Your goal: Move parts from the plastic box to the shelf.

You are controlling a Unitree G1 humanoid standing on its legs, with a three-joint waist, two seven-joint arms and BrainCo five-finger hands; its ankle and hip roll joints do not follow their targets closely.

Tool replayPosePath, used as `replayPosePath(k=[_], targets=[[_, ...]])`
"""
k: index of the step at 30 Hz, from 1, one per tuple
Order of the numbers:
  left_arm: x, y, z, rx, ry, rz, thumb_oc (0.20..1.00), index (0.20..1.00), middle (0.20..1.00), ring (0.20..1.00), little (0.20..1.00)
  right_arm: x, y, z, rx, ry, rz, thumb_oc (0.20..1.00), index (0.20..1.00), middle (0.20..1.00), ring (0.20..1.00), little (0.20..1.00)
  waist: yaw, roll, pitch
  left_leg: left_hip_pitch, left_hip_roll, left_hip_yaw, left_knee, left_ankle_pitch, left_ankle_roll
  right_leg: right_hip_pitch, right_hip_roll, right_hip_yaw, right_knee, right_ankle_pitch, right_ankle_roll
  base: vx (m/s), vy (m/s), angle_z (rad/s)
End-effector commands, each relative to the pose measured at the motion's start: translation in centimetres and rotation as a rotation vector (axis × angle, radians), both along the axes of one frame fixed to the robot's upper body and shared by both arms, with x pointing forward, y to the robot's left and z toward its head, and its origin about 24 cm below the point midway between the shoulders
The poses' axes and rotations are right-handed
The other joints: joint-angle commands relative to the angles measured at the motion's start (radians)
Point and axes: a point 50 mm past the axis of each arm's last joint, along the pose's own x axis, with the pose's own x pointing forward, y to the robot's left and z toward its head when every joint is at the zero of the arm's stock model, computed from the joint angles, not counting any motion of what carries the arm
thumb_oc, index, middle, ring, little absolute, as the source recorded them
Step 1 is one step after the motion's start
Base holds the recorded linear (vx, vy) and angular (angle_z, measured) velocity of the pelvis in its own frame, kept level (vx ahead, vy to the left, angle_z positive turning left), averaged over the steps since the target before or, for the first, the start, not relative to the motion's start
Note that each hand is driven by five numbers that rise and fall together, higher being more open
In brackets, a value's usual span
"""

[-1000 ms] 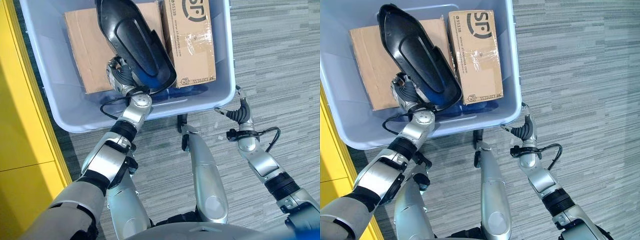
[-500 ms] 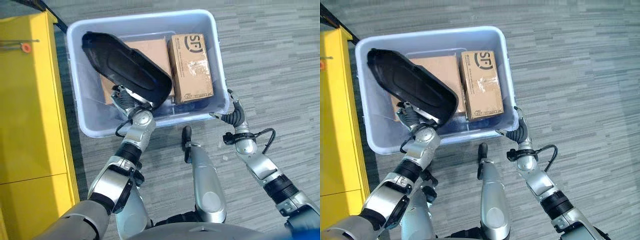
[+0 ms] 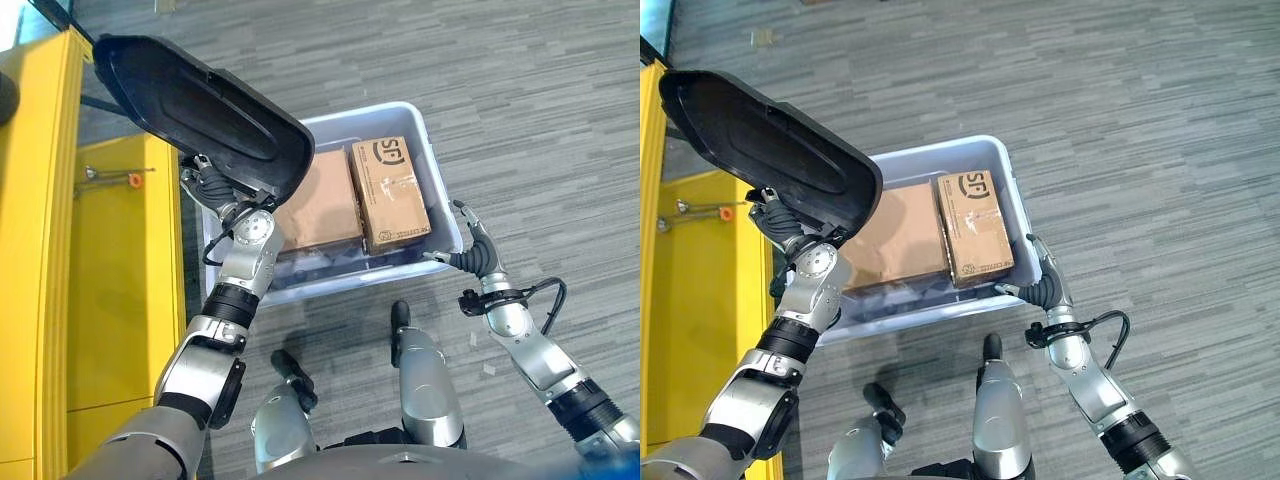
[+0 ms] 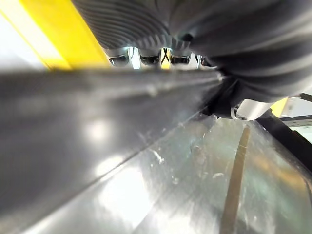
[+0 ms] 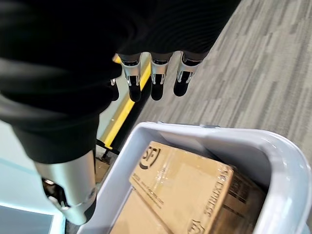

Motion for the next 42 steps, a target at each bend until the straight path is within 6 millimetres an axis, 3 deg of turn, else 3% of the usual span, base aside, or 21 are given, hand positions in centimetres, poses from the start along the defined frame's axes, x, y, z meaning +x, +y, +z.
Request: replayPosePath(k=[1,4,8,15,17,20,25,26,27,30,31,32,33,36,39,42], targets=[[-0.5,1.0,2.8,0.111,-0.143,-0.03,0.2,0.2,0.2,0.2,0.2,-0.7,0.3,1.3,0.002,-0.086,0.071,1.0,1.0,1.0,1.0,1.0,0.002,-0.046,-0.034,-0.048,0.076,-0.059,0.071,-0.014,-0.024,0.096,0.022,-0.042,0.005,-0.148,-0.017,0.06,0.057,0.0],[-1.2,0.6,1.6,0.154,-0.108,-0.085,0.2,0.2,0.2,0.2,0.2,-1.1,0.5,1.1,0.003,-0.08,0.094,1.0,1.0,1.0,1.0,1.0,0.016,-0.039,-0.06,-0.019,0.063,-0.066,0.043,-0.003,-0.025,0.137,0.02,-0.052,-0.026,-0.142,-0.012,0.05,0.061,0.02],[-3.2,-0.7,-1.4,0.192,-0.053,-0.208,0.2,0.2,0.2,0.2,0.2,-1.5,0.8,0.7,0.014,-0.067,0.133,1.0,1.0,1.0,1.0,1.0,0.056,-0.032,-0.095,0.004,0.049,-0.093,0.033,-0.002,-0.023,0.192,0.013,-0.075,-0.05,-0.139,-0.009,0.05,0.085,0.08],[-5.8,-1.3,-3.8,0.355,0.038,-0.403,0.2,0.2,0.2,0.2,0.2,-1.6,1.4,0.0,0.092,-0.004,0.152,1.0,1.0,1.0,1.0,1.0,0.129,-0.029,-0.132,0.027,0.005,-0.129,0.063,-0.067,0.005,0.258,-0.012,-0.109,-0.069,-0.126,0.002,0.06,0.125,0.27],[-6.6,-0.6,-5.0,0.404,0.103,-0.467,0.2,0.2,0.2,0.2,0.2,-1.4,1.9,0.0,0.152,-0.012,0.125,1.0,1.0,1.0,1.0,1.0,0.17,-0.027,-0.148,0.04,-0.039,-0.136,0.072,-0.1,0.028,0.291,-0.034,-0.129,-0.084,-0.108,0.026,0.13,0.321,0.33],[-6.8,-0.5,-5.3,0.446,0.114,-0.527,0.2,0.2,0.2,0.2,0.2,-1.3,2.2,0.2,0.163,-0.032,0.086,1.0,1.0,1.0,1.0,1.0,0.201,-0.021,-0.158,0.053,-0.087,-0.143,0.061,-0.116,0.057,0.311,-0.074,-0.145,-0.085,-0.087,0.061,0.07,0.294,0.44],[-7.3,-0.8,-5.5,0.483,0.127,-0.604,0.2,0.2,0.2,0.2,0.2,-1.0,2.7,0.4,0.18,-0.054,0.037,1.0,1.0,1.0,1.0,1.0,0.251,-0.005,-0.167,0.098,-0.164,-0.136,0.001,-0.128,0.093,0.288,-0.149,-0.211,-0.074,0.038,0.086,0.01,0.238,0.2],[-7.5,-0.4,-5.5,0.479,0.137,-0.619,0.2,0.2,0.2,0.2,0.2,-1.1,2.7,0.2,0.183,-0.054,0.028,1.0,1.0,1.0,1.0,1.0,0.255,0.006,-0.176,0.107,-0.198,-0.153,-0.046,-0.124,0.108,0.268,-0.14,-0.202,-0.039,0.045,0.1,-0.02,0.161,-0.14],[-7.4,-0.4,-5.5,0.476,0.142,-0.621,0.2,0.2,0.2,0.2,0.2,-1.1,2.6,0.2,0.186,-0.053,0.023,1.0,1.0,1.0,1.0,1.0,0.253,0.007,-0.178,0.105,-0.203,-0.162,-0.053,-0.123,0.11,0.266,-0.13,-0.191,-0.037,0.04,0.101,0.0,0.109,-0.12],[-7.2,-0.2,-6.2,0.438,0.169,-0.62,0.2,0.2,0.2,0.2,0.2,-1.5,2.2,-0.3,0.2,-0.054,-0.017,1.0,1.0,1.0,1.0,1.0,0.223,0.004,-0.202,0.108,-0.242,-0.214,-0.13,-0.089,0.135,0.235,-0.031,-0.095,-0.014,0.023,0.088,-0.03,0.001,0.25],[-7.2,-0.2,-6.2,0.438,0.169,-0.62,0.2,0.2,0.2,0.2,0.2,-1.5,2.2,-0.3,0.2,-0.054,-0.017,1.0,1.0,1.0,1.0,1.0,0.224,0.005,-0.204,0.107,-0.243,-0.213,-0.132,-0.088,0.135,0.233,-0.031,-0.094,-0.014,0.023,0.088,-0.07,-0.028,0.63],[-7.3,-0.3,-6.5,0.43,0.174,-0.621,0.2,0.2,0.2,0.2,0.2,-1.6,1.9,-0.5,0.201,-0.058,-0.022,1.0,1.0,1.0,1.0,1.0,0.213,0.003,-0.211,0.114,-0.247,-0.238,-0.16,-0.078,0.134,0.222,0.015,-0.054,-0.013,0.003,0.085,-0.01,-0.087,0.65],[-7.3,-0.7,-6.9,0.418,0.177,-0.64,0.2,0.2,0.2,0.2,0.2,-1.9,1.2,-0.9,0.21,-0.051,-0.043,1.0,1.0,1.0,1.0,1.0,0.183,-0.002,-0.214,0.122,-0.259,-0.307,-0.198,-0.061,0.13,0.206,0.119,0.05,-0.046,-0.017,0.06,-0.03,-0.118,0.37],[-7.5,-1.8,-7.3,0.41,0.173,-0.662,0.2,0.2,0.2,0.2,0.2,-2.6,0.4,-1.4,0.214,-0.039,-0.047,1.0,1.0,1.0,1.0,1.0,0.151,-0.014,-0.228,0.101,-0.274,-0.378,-0.217,-0.031,0.112,0.216,0.24,0.155,-0.091,-0.047,0.009,-0.06,-0.098,0.92],[-7.4,-2.2,-7.6,0.383,0.171,-0.682,0.2,0.2,0.2,0.2,0.2,-2.8,-0.3,-1.4,0.198,-0.034,-0.046,1.0,1.0,1.0,1.0,1.0,0.153,-0.033,-0.225,0.031,-0.288,-0.433,-0.187,-0.01,0.1,0.26,0.266,0.201,-0.175,-0.057,-0.023,-0.13,-0.146,0.61],[-7.4,-2.2,-7.5,0.375,0.157,-0.703,0.2,0.2,0.2,0.2,0.2,-2.6,-0.6,-1.6,0.185,-0.027,-0.047,1.0,1.0,1.0,1.0,1.0,0.164,-0.037,-0.215,-0.011,-0.276,-0.45,-0.169,0.008,0.087,0.273,0.264,0.2,-0.199,-0.056,-0.035,-0.15,-0.103,0.33]])
